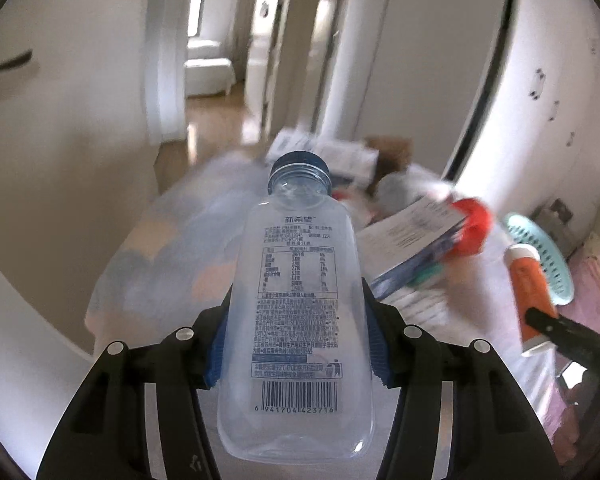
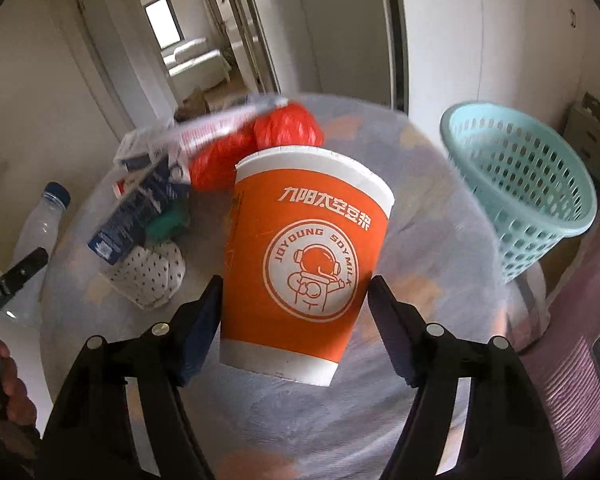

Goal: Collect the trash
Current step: 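Carry bottle and cup over the teal basket and open both tools to drop them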

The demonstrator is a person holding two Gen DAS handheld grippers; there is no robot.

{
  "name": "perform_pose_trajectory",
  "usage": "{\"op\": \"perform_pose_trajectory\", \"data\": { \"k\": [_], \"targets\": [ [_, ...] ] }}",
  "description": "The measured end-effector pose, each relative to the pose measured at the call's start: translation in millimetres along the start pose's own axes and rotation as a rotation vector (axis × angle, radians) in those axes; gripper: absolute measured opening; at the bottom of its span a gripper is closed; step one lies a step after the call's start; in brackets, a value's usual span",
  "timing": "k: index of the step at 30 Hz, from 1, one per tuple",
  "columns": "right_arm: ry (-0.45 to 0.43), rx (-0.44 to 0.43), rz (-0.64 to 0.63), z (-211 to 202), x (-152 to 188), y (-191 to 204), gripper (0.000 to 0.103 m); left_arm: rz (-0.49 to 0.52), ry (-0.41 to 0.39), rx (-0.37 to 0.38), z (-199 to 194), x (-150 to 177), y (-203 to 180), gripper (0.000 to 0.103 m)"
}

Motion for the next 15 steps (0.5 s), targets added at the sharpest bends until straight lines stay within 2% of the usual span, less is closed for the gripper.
{"op": "perform_pose_trajectory", "data": {
  "k": [3, 7, 11, 15],
  "targets": [
    [-0.055, 0.004, -0.006, -19.7, -12.7, -6.6, 0.069, 0.040, -0.057, 0.038, -21.1, -13.5, -26.3, 0.053],
    [-0.129, 0.031, 0.001, -50.3, -33.0, -27.6, 0.069, 0.100, -0.092, 0.102, -33.0, -28.1, -78.1, 0.053],
    [-0.189, 0.081, 0.044, -80.0, -52.7, -66.8, 0.069, 0.178, -0.103, 0.177, -35.3, -37.9, -145.9, 0.053],
    [-0.230, 0.151, 0.133, -104.7, -67.4, -121.2, 0.069, 0.253, -0.105, 0.289, -34.5, -42.4, -224.2, 0.053]
  ]
}}
Point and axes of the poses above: each gripper's, at about its wrist camera, not at the fingertips, and z roughly the way its jaws point, y to its left, x to its underside, the point moved 9 cm from there along z, roughly the way its jaws point, and after that the axes turned 12 degrees about -x, right-handed, at the moved point
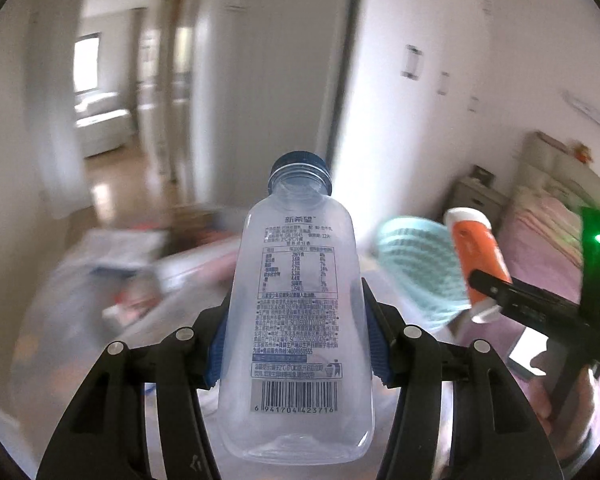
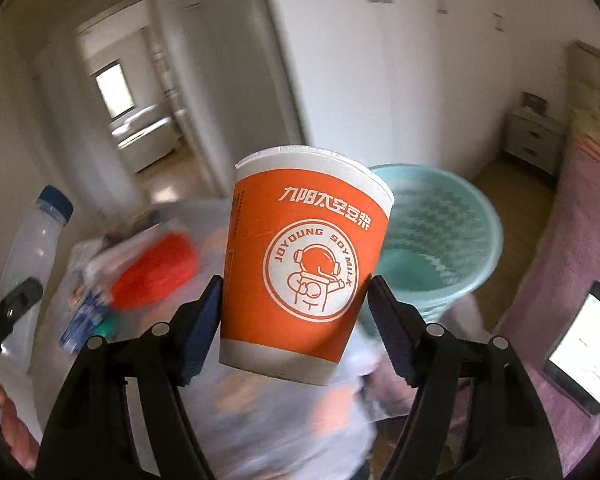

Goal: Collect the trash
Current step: 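Carry bottle and cup over the teal basket and open both tools to drop them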

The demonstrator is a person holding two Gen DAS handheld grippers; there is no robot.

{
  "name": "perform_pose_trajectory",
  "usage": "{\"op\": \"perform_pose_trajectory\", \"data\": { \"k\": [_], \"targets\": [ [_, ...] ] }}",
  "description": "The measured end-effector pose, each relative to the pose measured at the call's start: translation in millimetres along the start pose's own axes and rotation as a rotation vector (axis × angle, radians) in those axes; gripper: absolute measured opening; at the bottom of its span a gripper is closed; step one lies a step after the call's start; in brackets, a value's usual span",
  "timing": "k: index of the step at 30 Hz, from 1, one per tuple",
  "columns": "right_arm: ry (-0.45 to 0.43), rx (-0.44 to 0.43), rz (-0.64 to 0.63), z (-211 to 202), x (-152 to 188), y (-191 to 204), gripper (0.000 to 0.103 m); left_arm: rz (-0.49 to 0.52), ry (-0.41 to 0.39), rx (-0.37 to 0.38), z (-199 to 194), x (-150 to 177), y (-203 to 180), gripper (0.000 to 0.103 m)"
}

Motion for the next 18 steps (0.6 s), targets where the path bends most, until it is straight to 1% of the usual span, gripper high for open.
{"op": "perform_pose_trajectory", "data": {
  "k": [4, 6, 8, 10, 12, 15, 18],
  "targets": [
    [-0.018, 0.073, 0.108, -6.2, -17.7, -65.8, 0.069, 0.044, 0.033, 0.109, 34.9, -14.4, -63.7, 0.053],
    [-0.023, 0.098, 0.136, -6.9, -22.4, -87.0, 0.069, 0.069, 0.057, 0.148, 55.4, -20.1, -96.0, 0.053],
    [-0.023, 0.125, 0.155, -6.0, -25.5, -107.3, 0.069, 0.087, 0.071, 0.170, 76.7, -22.9, -118.6, 0.053],
    [-0.012, 0.147, 0.168, -1.3, -26.4, -122.6, 0.069, 0.098, 0.110, 0.201, 99.6, -21.6, -139.0, 0.053],
    [-0.001, 0.159, 0.187, 4.4, -26.1, -136.1, 0.069, 0.109, 0.158, 0.217, 126.5, -18.0, -157.4, 0.053],
    [0.027, 0.189, 0.206, 16.1, -21.7, -151.9, 0.069, 0.121, 0.209, 0.231, 160.3, -11.2, -179.5, 0.053],
    [0.052, 0.186, 0.217, 28.0, -17.8, -159.9, 0.069, 0.113, 0.262, 0.247, 187.6, -0.4, -192.2, 0.053]
  ]
}}
Point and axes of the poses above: each gripper's, at about its wrist camera, not at the fingertips, and z roughly the way its jaws point, y to its left, x to its underside, the point moved 9 cm from there along z, roughly the way its jaws point, and after that the axes turned 12 degrees about -x, right-handed, at the moved point
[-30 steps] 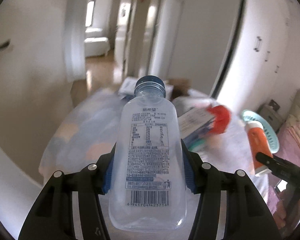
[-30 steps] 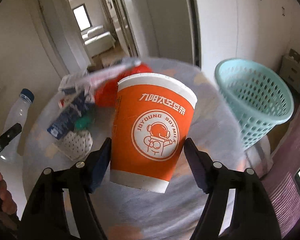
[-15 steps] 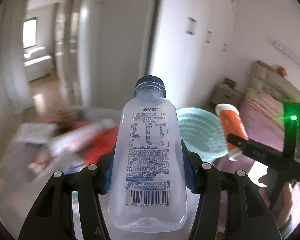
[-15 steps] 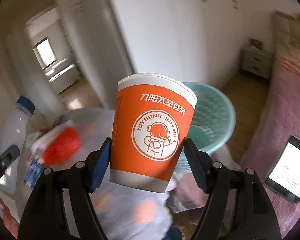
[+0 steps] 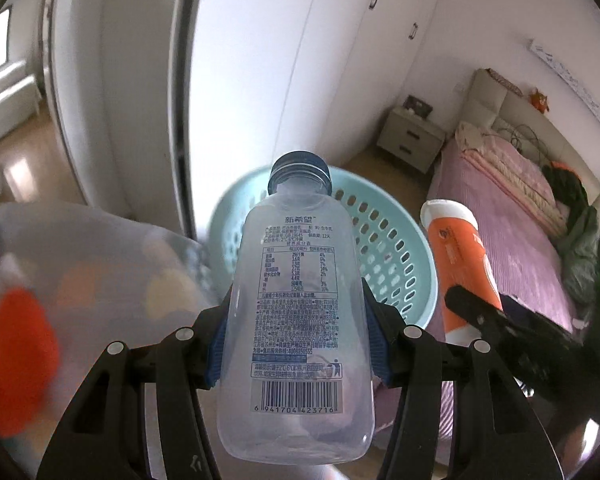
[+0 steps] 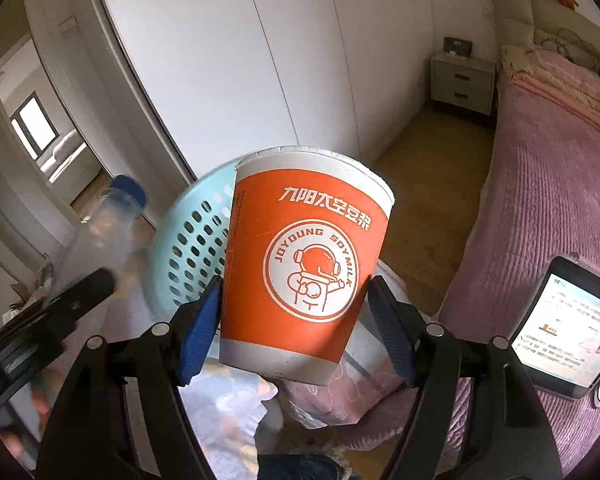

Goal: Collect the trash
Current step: 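Carry bottle and cup over the teal basket and open both tools to drop them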

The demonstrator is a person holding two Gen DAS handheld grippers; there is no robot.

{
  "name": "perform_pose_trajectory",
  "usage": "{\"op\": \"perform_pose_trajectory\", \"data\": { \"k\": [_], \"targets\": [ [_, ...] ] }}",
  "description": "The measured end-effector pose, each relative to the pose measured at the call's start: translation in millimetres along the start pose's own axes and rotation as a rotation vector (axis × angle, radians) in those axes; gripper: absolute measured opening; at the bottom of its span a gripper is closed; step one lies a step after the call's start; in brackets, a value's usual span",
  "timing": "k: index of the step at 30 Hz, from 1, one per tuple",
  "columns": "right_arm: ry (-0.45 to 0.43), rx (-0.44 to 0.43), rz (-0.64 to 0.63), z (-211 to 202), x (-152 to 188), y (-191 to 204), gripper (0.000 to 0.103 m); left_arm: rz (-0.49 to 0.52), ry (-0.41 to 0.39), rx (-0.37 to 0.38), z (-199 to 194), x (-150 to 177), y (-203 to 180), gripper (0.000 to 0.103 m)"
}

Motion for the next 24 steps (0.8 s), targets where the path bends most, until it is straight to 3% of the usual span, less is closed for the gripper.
{"op": "perform_pose_trajectory", "data": {
  "k": [6, 9, 17, 24],
  "targets": [
    [0.019, 0.000, -0.005, 14.8, -3.2, -5.1, 0.069, 0.003, 0.055, -0.005, 36.5, 4.7, -6.5, 0.054],
    [0.027, -0.001, -0.015, 22.2, -6.7, -3.5, 0.070, -0.010, 0.037, -0.001, 33.3, 3.6, -7.0, 0.065],
    [0.056, -0.007, -0.022, 46.3, -15.1, 4.4, 0.071, -0.045, -0.045, -0.019, -9.4, -2.3, 16.8, 0.066],
    [0.025, -0.017, 0.007, 29.2, -16.5, 1.3, 0.071, -0.052, -0.153, -0.043, -72.0, 0.9, 42.9, 0.066]
  ]
}}
Point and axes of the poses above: each gripper's, at about its wrist camera, not at the fingertips, and z roughly the way its jaws point, y to its left, x to its underside, the point moved 9 cm from there along z, roughly the way its jaws point, and after that the axes turned 12 degrees about -x, right-handed, at the moved point
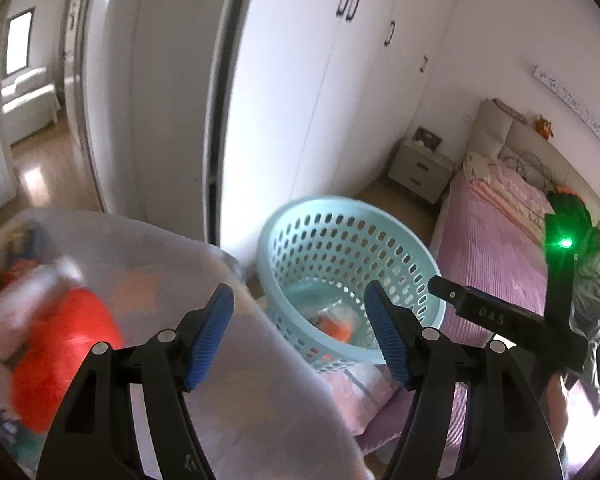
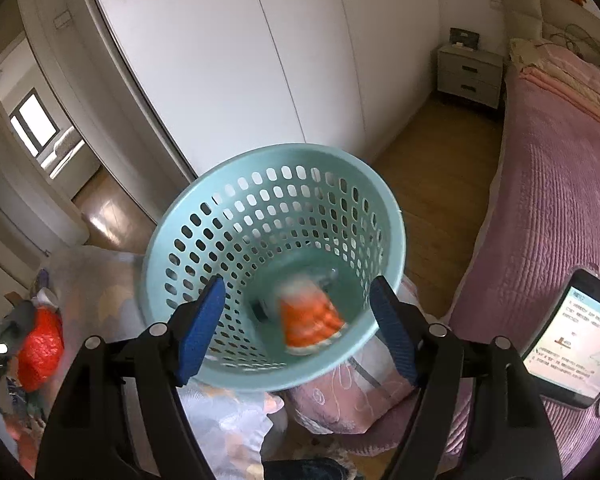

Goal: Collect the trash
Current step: 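Carry bottle and cup over the teal basket and open both tools to drop them, then move both tools back to the table toward the red bag and milk carton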

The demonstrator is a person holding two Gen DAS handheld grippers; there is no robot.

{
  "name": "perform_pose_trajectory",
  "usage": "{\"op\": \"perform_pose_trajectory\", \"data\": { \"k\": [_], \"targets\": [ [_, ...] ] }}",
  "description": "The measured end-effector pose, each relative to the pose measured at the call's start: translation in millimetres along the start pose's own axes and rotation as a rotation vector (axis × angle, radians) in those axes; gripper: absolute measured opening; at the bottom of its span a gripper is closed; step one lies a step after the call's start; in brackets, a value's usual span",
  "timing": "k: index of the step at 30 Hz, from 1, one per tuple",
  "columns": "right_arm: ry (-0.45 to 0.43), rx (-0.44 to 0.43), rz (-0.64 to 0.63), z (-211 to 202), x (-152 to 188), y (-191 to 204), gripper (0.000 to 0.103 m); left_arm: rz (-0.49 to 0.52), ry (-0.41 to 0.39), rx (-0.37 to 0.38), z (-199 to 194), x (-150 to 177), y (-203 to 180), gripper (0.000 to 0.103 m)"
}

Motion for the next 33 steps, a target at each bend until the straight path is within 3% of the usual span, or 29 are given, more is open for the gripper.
{"op": "perform_pose_trajectory", "data": {
  "k": [6, 9, 16, 24, 29, 33],
  "targets": [
    [-0.029, -0.039, -0.039, -25.8, 9.3, 24.3, 0.071, -0.026, -0.078, -0.035, -57.4, 2.1, 34.4, 0.066],
    [-0.065, -0.079, -0.103, -45.3, 13.3, 59.7, 0.070, -0.053, -0.107, -0.067, -84.4, 6.2, 60.7, 0.066],
    [-0.103, -0.177, -0.287, -65.0, 43.0, 148.2, 0.058, -0.107, -0.141, -0.191, -129.6, 26.7, 143.9, 0.066],
    [-0.037, -0.242, -0.396, -51.0, 91.6, 215.5, 0.057, -0.121, -0.010, -0.298, -117.7, 61.4, 251.5, 0.066],
    [-0.006, -0.260, -0.406, -43.7, 109.2, 228.4, 0.057, -0.171, 0.069, -0.240, -95.7, 88.3, 281.5, 0.066],
    [0.019, -0.271, -0.409, -35.5, 115.9, 233.7, 0.057, -0.166, 0.100, -0.181, -88.1, 99.6, 273.3, 0.066]
  ]
}}
Point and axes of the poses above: each gripper's, at about its wrist camera, not at the fingertips, and z roughly the way its jaws point, y to its left, x to its underside, the point moved 9 cm from there along z, roughly the way its jaws point, and after that the axes turned 12 degrees about -x, right-handed, at the moved point
